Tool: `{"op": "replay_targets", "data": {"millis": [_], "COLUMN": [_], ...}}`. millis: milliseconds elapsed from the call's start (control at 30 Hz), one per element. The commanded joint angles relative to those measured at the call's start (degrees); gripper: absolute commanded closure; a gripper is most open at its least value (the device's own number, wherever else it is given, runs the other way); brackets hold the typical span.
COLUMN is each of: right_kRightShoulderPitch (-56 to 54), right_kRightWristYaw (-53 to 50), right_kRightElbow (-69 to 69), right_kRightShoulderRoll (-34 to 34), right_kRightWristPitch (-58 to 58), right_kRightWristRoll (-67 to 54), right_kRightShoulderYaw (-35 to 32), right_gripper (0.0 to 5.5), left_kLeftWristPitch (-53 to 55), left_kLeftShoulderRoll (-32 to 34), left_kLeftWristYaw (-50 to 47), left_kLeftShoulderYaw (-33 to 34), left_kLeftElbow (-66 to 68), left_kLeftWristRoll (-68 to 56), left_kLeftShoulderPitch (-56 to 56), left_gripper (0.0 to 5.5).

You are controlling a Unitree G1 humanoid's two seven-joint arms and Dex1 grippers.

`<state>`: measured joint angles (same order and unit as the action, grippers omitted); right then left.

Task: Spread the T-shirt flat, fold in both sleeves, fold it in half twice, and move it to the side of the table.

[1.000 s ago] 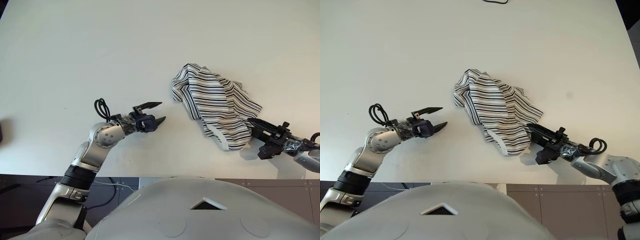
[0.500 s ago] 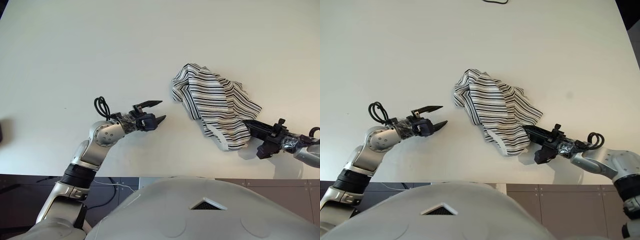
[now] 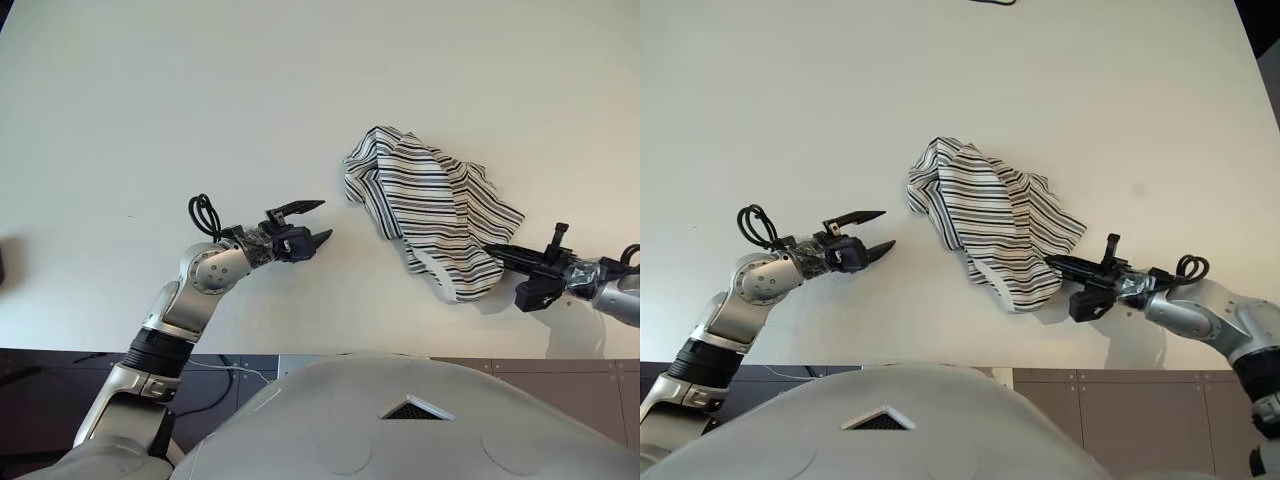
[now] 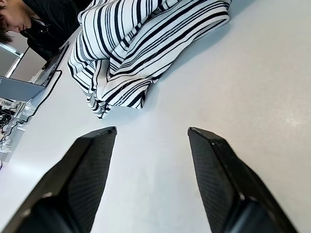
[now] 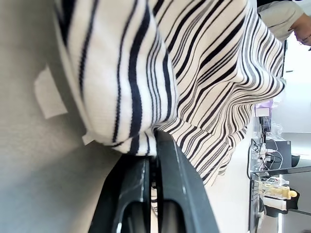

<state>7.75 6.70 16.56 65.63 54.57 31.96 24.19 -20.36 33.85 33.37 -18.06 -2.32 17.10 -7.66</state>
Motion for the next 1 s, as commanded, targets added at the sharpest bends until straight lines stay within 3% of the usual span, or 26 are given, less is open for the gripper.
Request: {"op": "replay_targets", "data": {"millis": [33,233,333,433,533,633,733,1000], "right_kRightShoulderPitch": [2.2,1.4,-7.9,-16.3,-21.6,-19.8,-18.4,-21.7], "right_kRightWristYaw": [15.9,35.8,41.3,43.1,43.4,45.2,45.8,35.1], "right_kRightElbow": [-6.4,-27.9,-35.9,-31.8,-13.7,-0.5,2.1,17.9], "right_kRightShoulderRoll": [4.2,11.0,8.9,5.7,2.5,3.1,2.4,2.8], "right_kRightWristPitch": [-5.9,-24.2,-39.0,-50.5,-57.2,-46.5,-37.4,-19.3], "right_kRightWristRoll": [-8.5,-41.2,-59.7,-67.3,-58.9,-44.2,-35.0,-8.7], "right_kRightShoulderYaw": [1.7,-3.1,-8.1,-12.5,-12.0,-8.7,-7.4,-3.3], "right_gripper": [5.36,5.36,5.36,5.36,5.36,5.36,5.36,5.36], "left_kLeftWristPitch": [0.8,2.2,2.9,3.8,4.9,7.1,11.2,10.2], "left_kLeftShoulderRoll": [-0.3,-1.4,-2.2,-2.9,-3.3,-4.9,-8.0,-10.1], "left_kLeftWristYaw": [-0.4,-1.4,-2.3,-3.0,-3.5,-2.3,0.0,1.1], "left_kLeftShoulderYaw": [-0.1,0.4,0.5,0.5,0.1,-0.9,-3.1,-8.5], "left_kLeftElbow": [0.2,0.6,0.8,-0.1,-1.7,-5.0,-9.0,-5.6], "left_kLeftWristRoll": [0.4,0.0,0.4,1.1,1.5,0.5,-1.8,1.4], "left_kLeftShoulderPitch": [0.0,0.4,1.0,0.8,0.5,1.6,3.5,8.1], "left_gripper": [2.75,2.75,2.75,2.75,2.75,2.75,2.75,2.75]}}
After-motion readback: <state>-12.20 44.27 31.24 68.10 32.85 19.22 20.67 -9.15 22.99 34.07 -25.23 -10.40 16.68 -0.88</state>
